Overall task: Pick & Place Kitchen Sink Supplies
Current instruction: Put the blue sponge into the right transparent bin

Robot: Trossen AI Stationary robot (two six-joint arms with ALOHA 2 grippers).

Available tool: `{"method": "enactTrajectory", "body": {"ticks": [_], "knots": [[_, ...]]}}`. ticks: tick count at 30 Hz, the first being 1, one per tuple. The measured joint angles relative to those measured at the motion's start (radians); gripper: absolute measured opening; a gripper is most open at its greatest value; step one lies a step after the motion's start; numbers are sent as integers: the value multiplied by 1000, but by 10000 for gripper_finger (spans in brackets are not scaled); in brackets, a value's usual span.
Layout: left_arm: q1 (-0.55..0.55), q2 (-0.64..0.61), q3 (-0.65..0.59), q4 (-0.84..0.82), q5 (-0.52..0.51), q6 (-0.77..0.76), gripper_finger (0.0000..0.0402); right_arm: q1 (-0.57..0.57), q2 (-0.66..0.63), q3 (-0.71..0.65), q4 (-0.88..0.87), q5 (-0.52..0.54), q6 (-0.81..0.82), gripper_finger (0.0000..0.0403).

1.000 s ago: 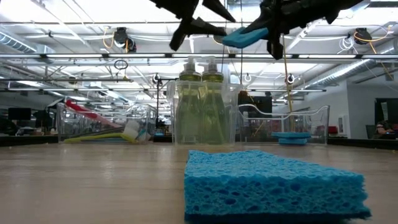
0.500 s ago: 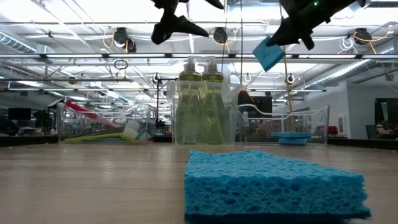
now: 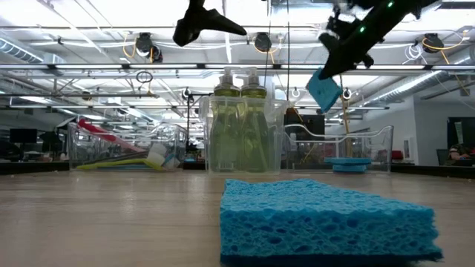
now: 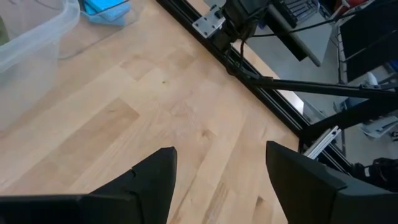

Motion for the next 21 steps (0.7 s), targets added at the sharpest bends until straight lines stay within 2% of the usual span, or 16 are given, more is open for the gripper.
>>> {"method": "enactTrajectory", "body": {"ticks": [7, 14, 21], "knots": [[-15, 0, 0, 0, -8, 2, 244, -132, 121, 0, 16, -137, 55, 0], [-6, 0, 0, -1, -9, 81, 243, -264, 214, 0, 40, -282, 91, 0], [6, 0, 0, -22, -9, 150, 243, -326, 314, 0, 93, -414, 138, 0]]}}
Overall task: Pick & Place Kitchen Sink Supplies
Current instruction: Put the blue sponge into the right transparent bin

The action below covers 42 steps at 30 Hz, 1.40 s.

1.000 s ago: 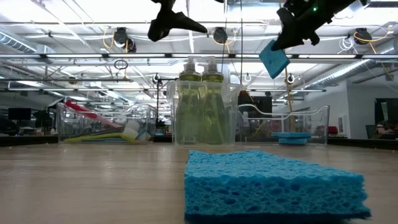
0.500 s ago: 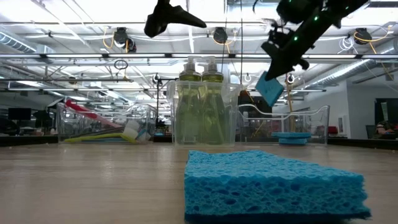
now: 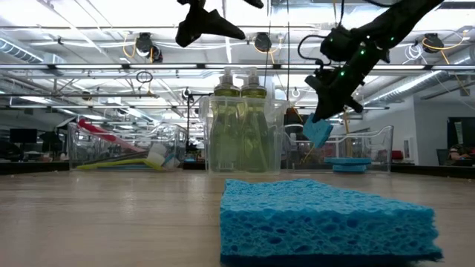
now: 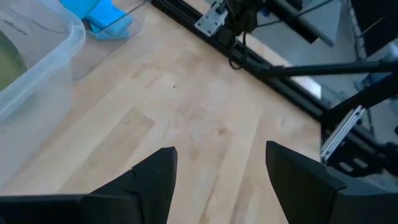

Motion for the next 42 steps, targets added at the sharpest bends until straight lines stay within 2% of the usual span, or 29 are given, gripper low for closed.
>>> {"method": "enactTrajectory", "body": {"ticks": [22, 32, 38, 42], "knots": [[45, -23, 1, -195, -21, 87, 243, -9, 150, 0, -3, -24, 40, 0], [44, -154, 0, -325, -170, 114, 243, -10, 174, 0, -6, -25, 50, 1], [33, -217, -114, -298, -197, 68, 243, -13, 174, 0, -23, -25, 50, 2], [12, -271, -234, -151, -198, 10, 243, -15, 176, 0, -39, -26, 56, 3]]}}
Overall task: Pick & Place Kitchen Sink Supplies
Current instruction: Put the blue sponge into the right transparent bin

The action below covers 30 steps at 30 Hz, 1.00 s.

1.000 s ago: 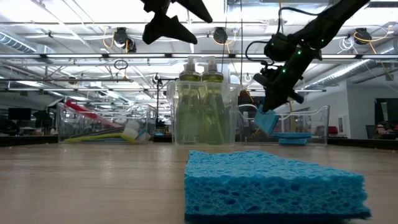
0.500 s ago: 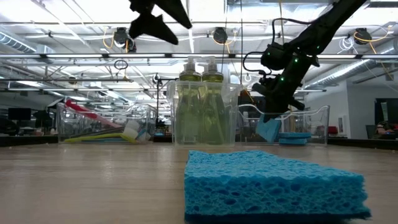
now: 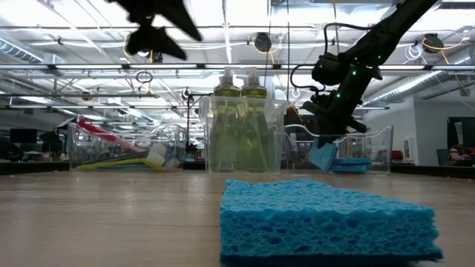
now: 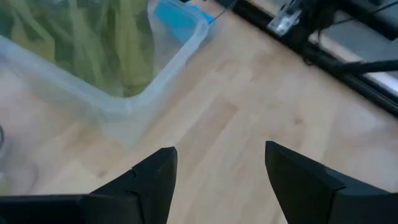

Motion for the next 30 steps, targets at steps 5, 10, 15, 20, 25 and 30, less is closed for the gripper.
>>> {"method": "enactTrajectory", "body": {"ticks": [5, 10, 15, 20, 25, 30], "knots": [[-33, -62, -120, 115, -7, -57, 243, -1, 0, 0, -10, 0, 1, 3], [-68, -106, -157, 171, -44, -67, 243, -1, 0, -1, -2, 2, -1, 4], [-90, -122, -151, 193, -66, -49, 243, 0, 0, -1, 12, 3, -5, 8], [-89, -126, -151, 187, -66, -42, 243, 0, 0, -1, 14, 3, -6, 51], [-89, -126, -153, 174, -66, -39, 243, 0, 0, -2, 6, 4, -6, 105], [-91, -126, -153, 177, -63, -42, 243, 0, -12, -2, 11, 6, -9, 142]]}}
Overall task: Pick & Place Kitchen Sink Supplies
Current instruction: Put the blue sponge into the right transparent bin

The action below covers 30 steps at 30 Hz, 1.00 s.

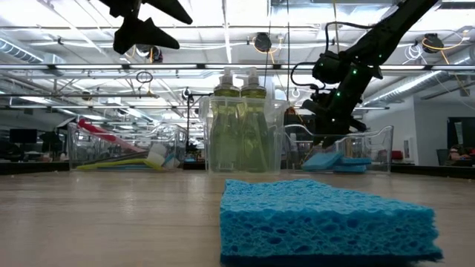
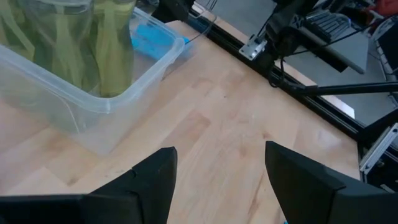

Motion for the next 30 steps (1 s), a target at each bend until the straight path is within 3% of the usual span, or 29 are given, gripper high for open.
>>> {"method": "enactTrajectory", "body": {"ticks": [11, 22, 30], "knots": [[-3, 0, 0, 0, 1, -2, 243, 5, -162, 0, 6, -9, 21, 142], [-3, 0, 0, -1, 3, 60, 243, 28, -398, 0, 20, -375, 112, 141], [-4, 0, 0, 0, 66, 33, 243, 122, -541, 0, 17, -451, 109, 141]]}}
